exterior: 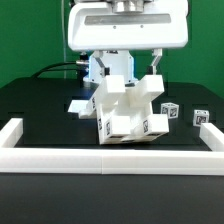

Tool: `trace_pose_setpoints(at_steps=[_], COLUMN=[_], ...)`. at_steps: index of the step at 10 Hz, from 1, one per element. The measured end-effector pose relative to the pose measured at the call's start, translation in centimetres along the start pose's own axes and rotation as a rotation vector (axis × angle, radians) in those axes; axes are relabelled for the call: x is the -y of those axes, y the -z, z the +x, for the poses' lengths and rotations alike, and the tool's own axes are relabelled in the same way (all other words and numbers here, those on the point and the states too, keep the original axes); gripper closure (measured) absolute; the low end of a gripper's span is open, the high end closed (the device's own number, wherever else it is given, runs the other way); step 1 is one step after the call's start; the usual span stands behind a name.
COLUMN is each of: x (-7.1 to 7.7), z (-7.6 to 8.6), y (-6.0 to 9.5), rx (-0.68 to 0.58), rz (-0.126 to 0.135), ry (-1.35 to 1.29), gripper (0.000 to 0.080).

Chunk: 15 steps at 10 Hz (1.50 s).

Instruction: Assemble chair

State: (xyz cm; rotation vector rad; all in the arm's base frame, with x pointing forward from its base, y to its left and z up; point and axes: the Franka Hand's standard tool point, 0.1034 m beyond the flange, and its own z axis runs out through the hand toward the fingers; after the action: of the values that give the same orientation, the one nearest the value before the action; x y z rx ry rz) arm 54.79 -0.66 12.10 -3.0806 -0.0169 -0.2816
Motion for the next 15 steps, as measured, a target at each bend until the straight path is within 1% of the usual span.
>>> trace_pose_setpoints(at_steps=[1, 3, 4, 5, 6, 7, 9, 11, 13, 15], x=[0.1, 0.1, -0.2, -0.8, -1.3, -1.4, -1.0, -0.8, -0.5, 0.7], z=[0.2, 0.6, 1.1, 2.1, 2.5, 2.8, 4.0, 4.2, 3.7, 2.6], y=[-0.3, -1.5, -1.9, -2.4, -2.6, -2.6, -2.8, -2.8, -2.1, -0.3], rx=[-0.003, -0.007, -0.009, -0.02, -0.024, -0.027, -0.04, -0.042, -0.043, -0.05], rz=[-0.003, -0.014, -0.019, -0.027, -0.031, -0.033, -0.033, -0.033, -0.029, -0.019], ry=[0.004, 0.025, 0.047, 0.065, 0.075, 0.078, 0.095, 0.097, 0.079, 0.014], gripper=[0.0151, 0.0151, 0.0151, 0.0151, 0.0151, 0.0151, 0.0151, 0.0151, 0.0151, 0.0151])
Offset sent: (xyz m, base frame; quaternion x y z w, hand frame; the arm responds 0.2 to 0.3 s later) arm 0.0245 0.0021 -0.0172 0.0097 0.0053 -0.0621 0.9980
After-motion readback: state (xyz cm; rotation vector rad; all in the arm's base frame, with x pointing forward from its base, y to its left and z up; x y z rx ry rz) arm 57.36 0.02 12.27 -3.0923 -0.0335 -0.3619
